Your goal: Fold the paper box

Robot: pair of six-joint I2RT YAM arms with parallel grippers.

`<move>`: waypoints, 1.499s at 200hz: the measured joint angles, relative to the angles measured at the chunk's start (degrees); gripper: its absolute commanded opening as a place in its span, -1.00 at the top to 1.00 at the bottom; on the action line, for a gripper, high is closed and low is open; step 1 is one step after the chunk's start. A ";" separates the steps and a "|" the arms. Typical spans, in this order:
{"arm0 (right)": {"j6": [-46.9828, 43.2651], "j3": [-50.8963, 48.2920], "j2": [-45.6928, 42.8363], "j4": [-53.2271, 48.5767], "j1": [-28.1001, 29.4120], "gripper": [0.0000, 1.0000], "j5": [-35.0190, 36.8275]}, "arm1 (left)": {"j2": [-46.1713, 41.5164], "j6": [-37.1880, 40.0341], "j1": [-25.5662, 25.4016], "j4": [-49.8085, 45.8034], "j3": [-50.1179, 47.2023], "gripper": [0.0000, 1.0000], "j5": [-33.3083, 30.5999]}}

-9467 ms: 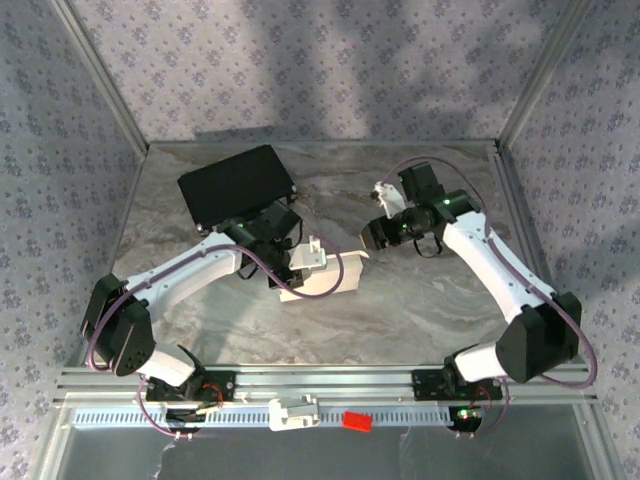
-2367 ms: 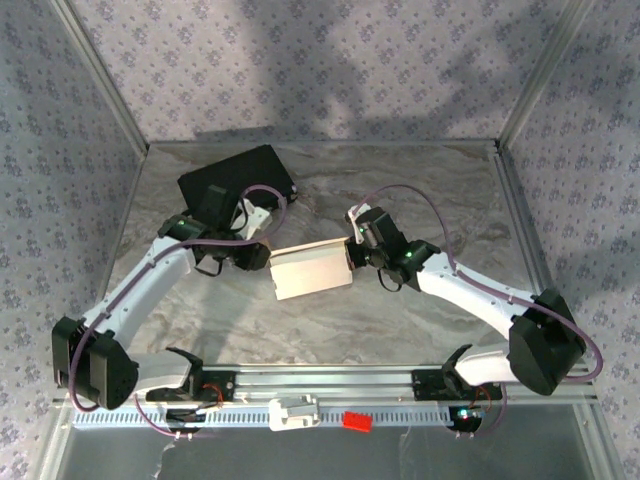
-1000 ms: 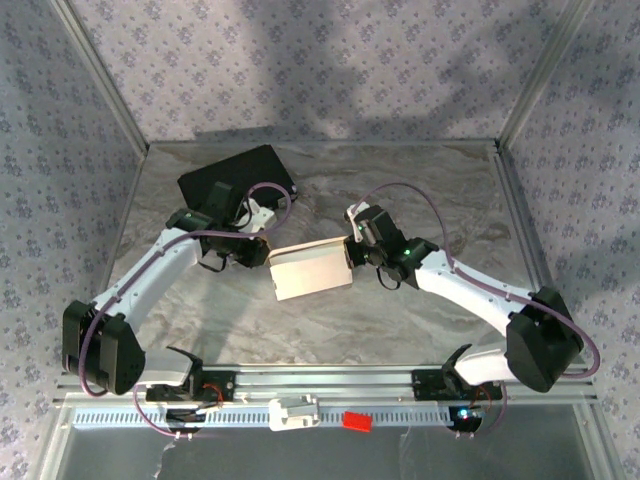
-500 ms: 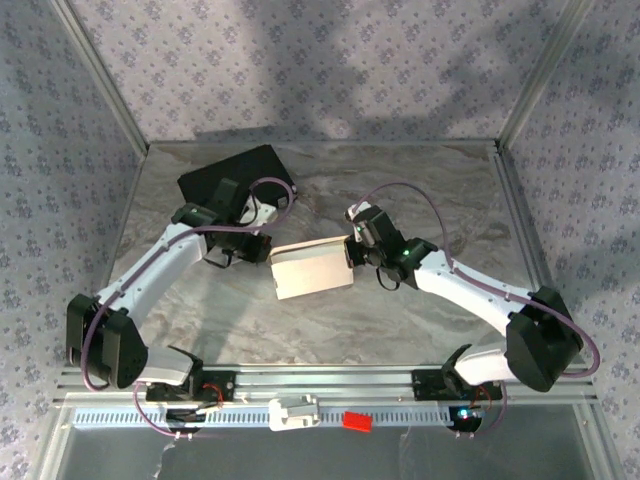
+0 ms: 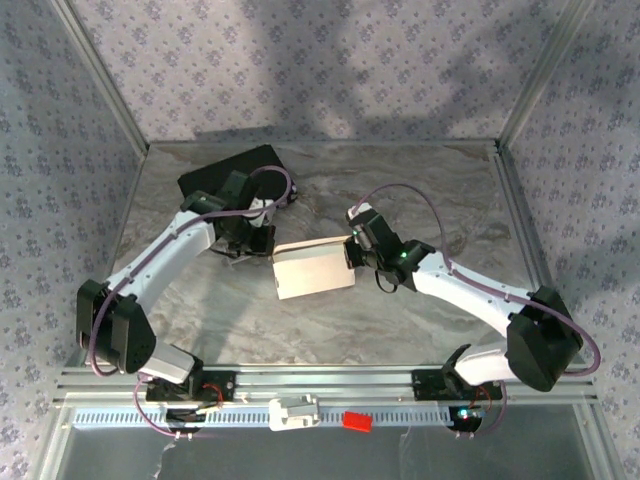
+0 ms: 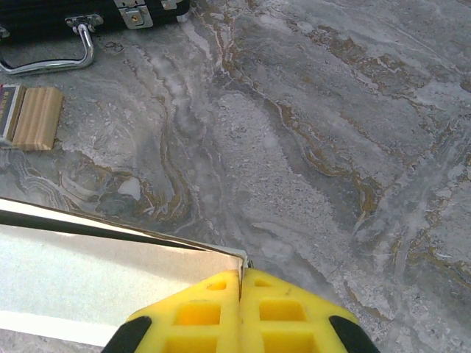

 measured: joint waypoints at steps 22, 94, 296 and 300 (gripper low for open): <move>0.68 0.00 0.00 -0.15 0.66 1.00 0.85 | 0.81 -4.66 -0.02 -0.37 0.52 1.00 -0.50; 1.09 0.00 0.22 -0.42 1.27 1.00 2.67 | 3.69 -15.54 -0.68 -2.89 4.59 1.00 -1.53; 1.42 -0.42 -1.46 -3.32 2.29 1.00 5.09 | 1.57 -16.09 1.79 3.67 5.38 1.00 2.32; 1.40 -0.42 -1.57 -3.19 2.29 1.00 5.20 | 1.42 -15.98 1.92 4.13 5.18 1.00 2.58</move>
